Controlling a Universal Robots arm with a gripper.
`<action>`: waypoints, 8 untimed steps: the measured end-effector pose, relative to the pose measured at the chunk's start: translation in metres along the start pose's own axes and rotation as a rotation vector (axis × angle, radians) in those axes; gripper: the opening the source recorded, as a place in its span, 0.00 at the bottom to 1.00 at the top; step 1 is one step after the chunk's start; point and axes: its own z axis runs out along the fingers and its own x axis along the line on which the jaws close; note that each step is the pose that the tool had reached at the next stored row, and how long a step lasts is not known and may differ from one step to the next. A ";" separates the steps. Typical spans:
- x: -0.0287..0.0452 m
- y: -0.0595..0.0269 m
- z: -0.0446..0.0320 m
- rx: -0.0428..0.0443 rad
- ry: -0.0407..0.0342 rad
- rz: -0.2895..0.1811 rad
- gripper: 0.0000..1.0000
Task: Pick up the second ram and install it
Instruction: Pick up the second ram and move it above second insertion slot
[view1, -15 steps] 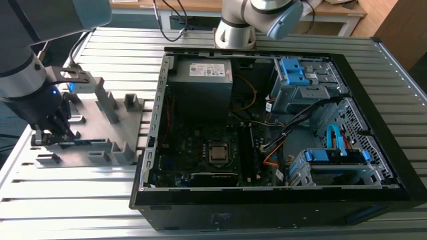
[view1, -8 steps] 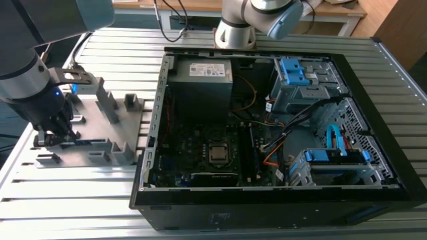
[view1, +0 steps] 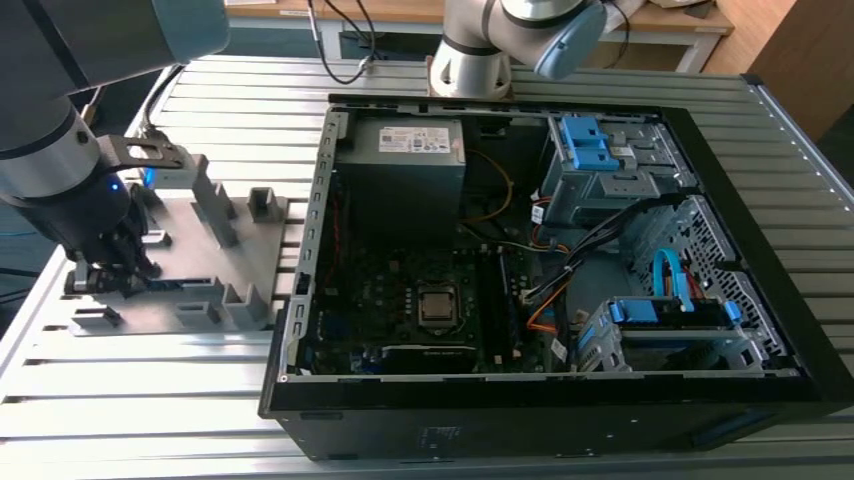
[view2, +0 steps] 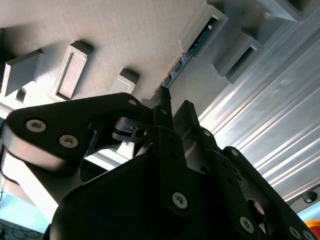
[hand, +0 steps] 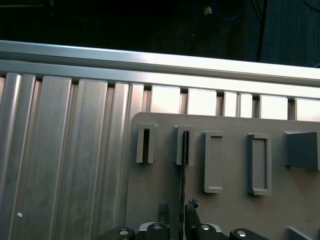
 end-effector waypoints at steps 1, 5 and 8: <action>0.0000 0.0000 0.0000 0.0000 0.0000 0.000 0.29; 0.0000 0.0000 0.0000 0.0000 0.0001 0.000 0.35; 0.0000 -0.0001 0.0007 0.0002 0.0000 0.000 0.35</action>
